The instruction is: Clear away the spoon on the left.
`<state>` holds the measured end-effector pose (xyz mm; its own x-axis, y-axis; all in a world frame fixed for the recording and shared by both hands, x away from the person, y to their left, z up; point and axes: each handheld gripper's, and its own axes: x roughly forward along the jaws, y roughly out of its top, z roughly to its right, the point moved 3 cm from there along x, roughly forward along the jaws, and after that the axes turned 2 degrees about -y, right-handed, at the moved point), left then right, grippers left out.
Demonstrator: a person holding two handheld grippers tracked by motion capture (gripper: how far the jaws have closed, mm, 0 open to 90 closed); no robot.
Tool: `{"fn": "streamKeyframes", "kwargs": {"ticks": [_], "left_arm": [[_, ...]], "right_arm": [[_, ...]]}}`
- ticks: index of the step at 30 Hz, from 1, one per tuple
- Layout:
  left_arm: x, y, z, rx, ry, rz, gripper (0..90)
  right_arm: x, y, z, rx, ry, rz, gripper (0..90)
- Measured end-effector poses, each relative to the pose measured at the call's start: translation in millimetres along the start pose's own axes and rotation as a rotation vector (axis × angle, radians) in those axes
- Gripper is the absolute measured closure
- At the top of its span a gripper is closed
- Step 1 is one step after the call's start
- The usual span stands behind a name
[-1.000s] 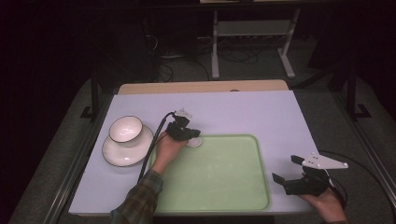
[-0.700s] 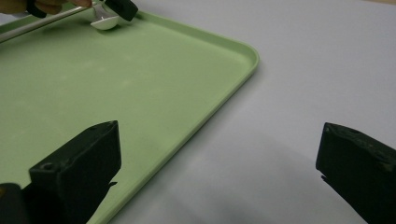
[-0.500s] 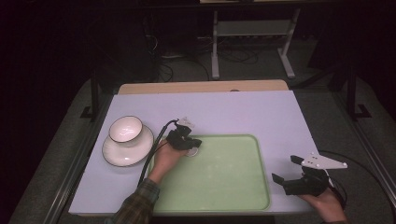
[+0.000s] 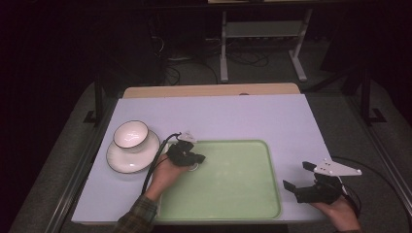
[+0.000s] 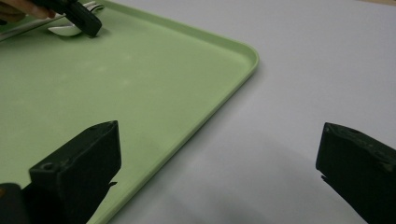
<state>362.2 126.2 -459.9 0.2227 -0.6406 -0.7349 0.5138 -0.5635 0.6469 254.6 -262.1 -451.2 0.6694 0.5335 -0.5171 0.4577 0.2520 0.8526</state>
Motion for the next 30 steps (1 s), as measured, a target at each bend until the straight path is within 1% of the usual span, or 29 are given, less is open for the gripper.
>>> {"fn": "streamKeyframes", "kwargs": {"ticks": [8,12,19,24,28,30], "left_arm": [[-18.3,-17.9,4.4,0.001,0.009,0.004,89.9],[-27.6,-27.8,4.4,-0.010,0.013,0.010,89.9],[-41.0,-40.6,-0.1,-0.036,0.026,0.020,89.9],[-48.8,-46.2,-2.1,-0.050,0.037,0.028,89.8],[-50.1,-45.9,-5.5,-0.054,0.049,0.042,89.8],[-49.2,-44.4,-8.6,-0.059,0.062,0.054,89.8]], "right_arm": [[-0.8,-0.2,0.0,0.000,-0.002,0.001,0.0],[-0.5,-0.3,0.0,0.002,-0.002,0.000,0.0],[-0.4,-0.5,-0.5,-0.002,-0.002,-0.003,0.0],[-0.5,-0.6,-0.3,0.002,-0.003,-0.001,0.0],[-0.1,-0.5,-0.8,-0.004,-0.002,-0.002,0.0],[-0.1,-0.6,-0.9,-0.004,-0.001,-0.003,0.0]]}}
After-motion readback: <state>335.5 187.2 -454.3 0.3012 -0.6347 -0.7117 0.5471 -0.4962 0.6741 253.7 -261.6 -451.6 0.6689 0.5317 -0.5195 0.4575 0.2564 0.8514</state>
